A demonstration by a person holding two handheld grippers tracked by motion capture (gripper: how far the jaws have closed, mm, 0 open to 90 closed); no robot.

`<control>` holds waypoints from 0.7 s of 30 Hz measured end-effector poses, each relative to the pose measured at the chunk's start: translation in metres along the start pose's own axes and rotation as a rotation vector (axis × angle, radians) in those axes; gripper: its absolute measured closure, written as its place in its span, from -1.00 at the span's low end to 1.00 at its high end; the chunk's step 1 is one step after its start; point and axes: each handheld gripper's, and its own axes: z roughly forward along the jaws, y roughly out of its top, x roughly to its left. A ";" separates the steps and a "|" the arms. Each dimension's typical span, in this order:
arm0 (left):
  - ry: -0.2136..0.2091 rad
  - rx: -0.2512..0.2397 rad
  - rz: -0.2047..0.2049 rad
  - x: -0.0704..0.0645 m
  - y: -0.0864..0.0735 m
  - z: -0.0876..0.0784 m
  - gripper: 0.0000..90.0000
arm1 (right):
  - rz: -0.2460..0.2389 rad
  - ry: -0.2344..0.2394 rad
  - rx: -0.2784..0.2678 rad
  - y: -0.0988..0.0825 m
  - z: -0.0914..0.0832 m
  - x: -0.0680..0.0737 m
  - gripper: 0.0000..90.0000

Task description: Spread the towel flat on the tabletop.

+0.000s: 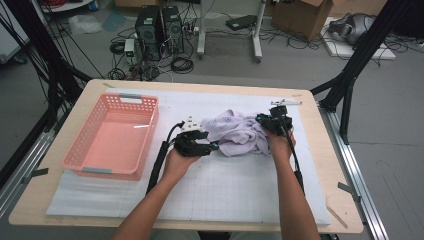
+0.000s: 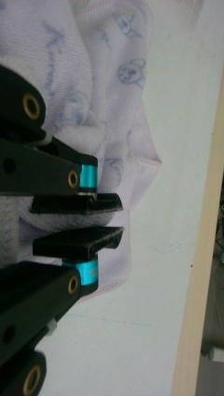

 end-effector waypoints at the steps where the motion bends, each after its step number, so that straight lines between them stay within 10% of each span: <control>1: -0.012 0.007 0.001 -0.001 -0.001 0.003 -0.12 | 0.009 0.013 -0.011 0.001 -0.004 0.000 0.58; 8: -0.036 0.074 0.065 -0.015 -0.008 0.028 -0.04 | -0.061 0.045 -0.043 0.002 -0.043 0.000 0.41; 12: -0.019 0.103 0.126 -0.022 -0.007 0.033 0.74 | -0.076 0.066 -0.089 -0.006 -0.075 -0.003 0.33; 21: 0.032 0.027 0.078 -0.011 0.002 0.012 0.86 | -0.200 0.197 0.000 -0.072 -0.119 -0.003 0.35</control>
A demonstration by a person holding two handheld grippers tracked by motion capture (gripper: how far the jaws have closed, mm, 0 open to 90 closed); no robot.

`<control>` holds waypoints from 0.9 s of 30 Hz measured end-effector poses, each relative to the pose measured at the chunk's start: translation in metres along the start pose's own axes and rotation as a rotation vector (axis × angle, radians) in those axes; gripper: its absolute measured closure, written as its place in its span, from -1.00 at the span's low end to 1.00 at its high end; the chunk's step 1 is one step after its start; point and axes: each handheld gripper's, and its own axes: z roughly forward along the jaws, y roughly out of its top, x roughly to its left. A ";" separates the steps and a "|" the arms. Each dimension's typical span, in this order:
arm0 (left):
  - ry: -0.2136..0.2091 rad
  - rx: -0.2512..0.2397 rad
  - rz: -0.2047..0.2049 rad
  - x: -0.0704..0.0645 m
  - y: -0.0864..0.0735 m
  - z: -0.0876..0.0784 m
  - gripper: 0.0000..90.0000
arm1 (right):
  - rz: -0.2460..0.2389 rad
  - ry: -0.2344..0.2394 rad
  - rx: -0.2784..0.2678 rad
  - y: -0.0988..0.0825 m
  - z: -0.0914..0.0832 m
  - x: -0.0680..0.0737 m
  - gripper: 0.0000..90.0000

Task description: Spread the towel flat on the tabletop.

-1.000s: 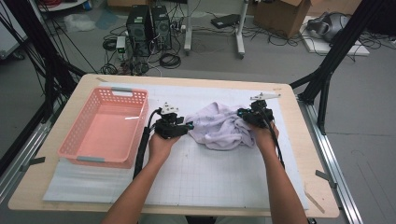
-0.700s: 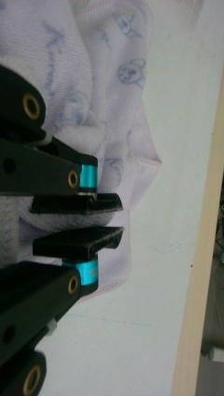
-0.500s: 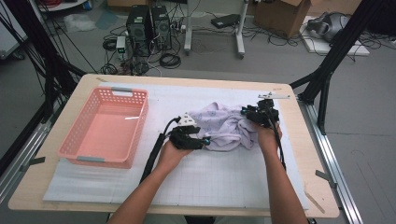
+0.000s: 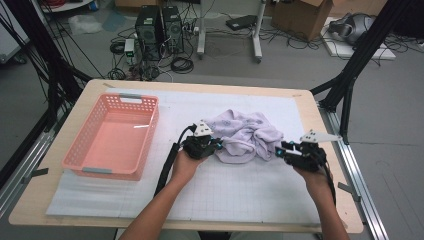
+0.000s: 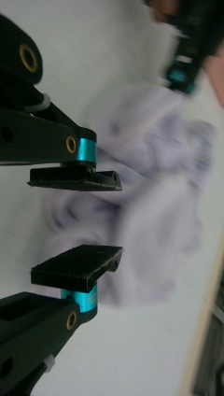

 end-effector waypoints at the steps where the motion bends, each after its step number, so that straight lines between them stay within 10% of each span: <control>1: 0.011 -0.004 -0.004 0.001 0.000 -0.002 0.86 | -0.018 0.022 0.025 -0.008 0.003 0.004 0.34; 8: 0.044 -0.017 -0.029 0.013 -0.002 -0.013 0.86 | -0.093 -0.007 0.116 -0.027 0.043 0.016 0.25; 12: 0.070 -0.017 -0.042 0.023 -0.004 -0.019 0.86 | -0.099 -0.070 0.119 -0.022 0.054 0.014 0.70; 27: 0.170 -0.043 -0.096 0.050 -0.010 -0.037 0.86 | -0.076 0.235 0.136 -0.022 -0.027 0.040 0.89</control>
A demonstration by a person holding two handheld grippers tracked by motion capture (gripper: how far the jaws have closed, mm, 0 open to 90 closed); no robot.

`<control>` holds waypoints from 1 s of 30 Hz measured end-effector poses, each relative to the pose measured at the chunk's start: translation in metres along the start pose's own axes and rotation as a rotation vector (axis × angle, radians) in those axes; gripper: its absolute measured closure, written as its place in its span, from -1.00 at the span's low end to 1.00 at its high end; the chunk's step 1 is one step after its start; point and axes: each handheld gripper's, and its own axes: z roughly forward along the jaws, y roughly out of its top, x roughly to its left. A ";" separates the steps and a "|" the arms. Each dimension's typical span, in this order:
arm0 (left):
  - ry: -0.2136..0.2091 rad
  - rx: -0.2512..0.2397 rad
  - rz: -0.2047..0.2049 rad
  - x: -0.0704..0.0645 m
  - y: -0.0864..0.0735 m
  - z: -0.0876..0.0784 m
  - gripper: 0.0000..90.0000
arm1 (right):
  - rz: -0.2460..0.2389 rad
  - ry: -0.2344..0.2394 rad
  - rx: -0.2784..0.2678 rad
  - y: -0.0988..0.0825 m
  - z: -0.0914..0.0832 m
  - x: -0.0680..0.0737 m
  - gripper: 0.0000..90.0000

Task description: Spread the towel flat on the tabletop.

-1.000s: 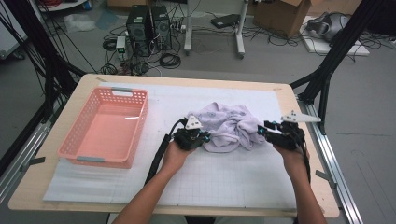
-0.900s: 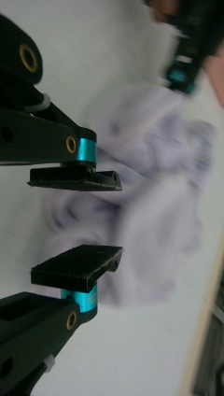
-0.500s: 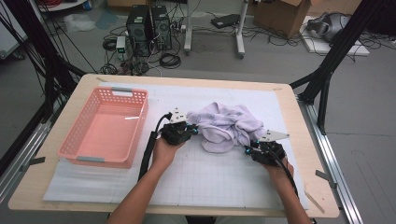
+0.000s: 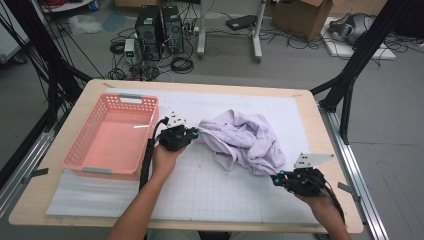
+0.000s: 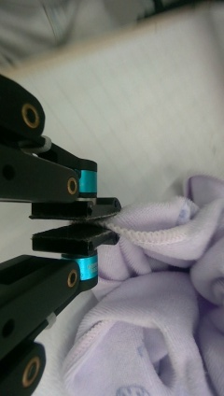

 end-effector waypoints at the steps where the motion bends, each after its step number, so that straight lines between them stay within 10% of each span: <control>1: 0.012 -0.003 -0.002 0.001 0.000 0.001 0.86 | 0.013 0.017 -0.014 0.001 -0.006 0.000 0.89; 7: 0.033 0.030 -0.022 0.005 -0.005 0.011 0.84 | 0.122 -0.058 -0.125 0.014 -0.017 -0.024 0.89; 19: -0.017 0.059 -0.046 -0.003 -0.007 0.016 -0.09 | 0.308 -0.338 -0.153 0.042 0.058 -0.097 0.89; 23: -0.088 0.078 0.010 -0.012 -0.004 0.008 0.20 | 0.352 -0.445 -0.141 0.040 0.063 -0.109 0.89; 30: -0.154 0.071 0.100 -0.028 -0.013 -0.011 0.52 | 0.343 -0.436 -0.149 0.032 0.040 -0.099 0.54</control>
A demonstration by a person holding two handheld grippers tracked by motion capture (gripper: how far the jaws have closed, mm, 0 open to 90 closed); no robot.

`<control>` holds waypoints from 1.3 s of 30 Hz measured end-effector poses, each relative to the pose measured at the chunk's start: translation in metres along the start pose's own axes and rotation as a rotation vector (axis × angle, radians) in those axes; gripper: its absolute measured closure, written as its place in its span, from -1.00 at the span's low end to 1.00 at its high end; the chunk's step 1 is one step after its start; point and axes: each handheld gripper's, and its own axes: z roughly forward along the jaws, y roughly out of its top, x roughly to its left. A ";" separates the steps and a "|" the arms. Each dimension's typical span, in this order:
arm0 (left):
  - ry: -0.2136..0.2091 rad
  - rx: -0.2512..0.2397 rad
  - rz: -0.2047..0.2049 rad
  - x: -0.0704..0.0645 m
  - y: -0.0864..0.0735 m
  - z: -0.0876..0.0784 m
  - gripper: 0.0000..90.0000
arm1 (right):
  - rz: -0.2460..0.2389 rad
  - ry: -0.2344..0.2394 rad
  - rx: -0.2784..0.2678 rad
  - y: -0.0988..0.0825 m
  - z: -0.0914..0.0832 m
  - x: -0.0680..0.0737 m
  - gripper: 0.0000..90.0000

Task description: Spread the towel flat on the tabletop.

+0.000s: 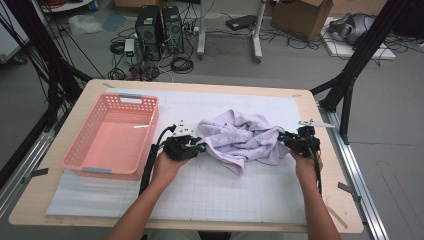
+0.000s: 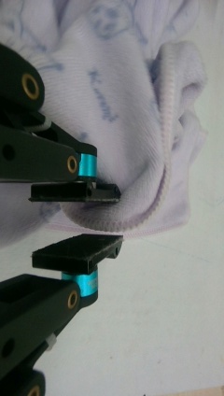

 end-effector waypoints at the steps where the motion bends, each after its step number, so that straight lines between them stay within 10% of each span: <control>1: -0.002 -0.001 0.004 -0.002 -0.003 -0.002 0.52 | -0.014 0.003 -0.006 -0.001 -0.007 0.001 0.51; 12: -0.114 -0.029 0.035 -0.035 -0.003 -0.003 -0.10 | -0.144 0.075 0.016 -0.036 -0.064 0.015 0.47; 22: -0.125 0.114 0.085 -0.061 -0.006 0.046 -0.16 | -0.207 0.097 0.152 -0.058 -0.008 0.041 0.37; 25: -0.087 0.154 0.167 -0.067 -0.008 0.050 0.35 | -0.214 0.118 0.155 -0.056 -0.006 0.044 0.82; 27: -0.083 0.162 0.151 -0.063 -0.006 0.046 0.82 | -0.228 0.146 0.166 -0.057 -0.009 0.045 0.85; 39: -0.018 0.025 0.025 -0.011 0.007 -0.016 0.84 | -0.207 0.260 0.123 -0.070 -0.086 0.027 0.87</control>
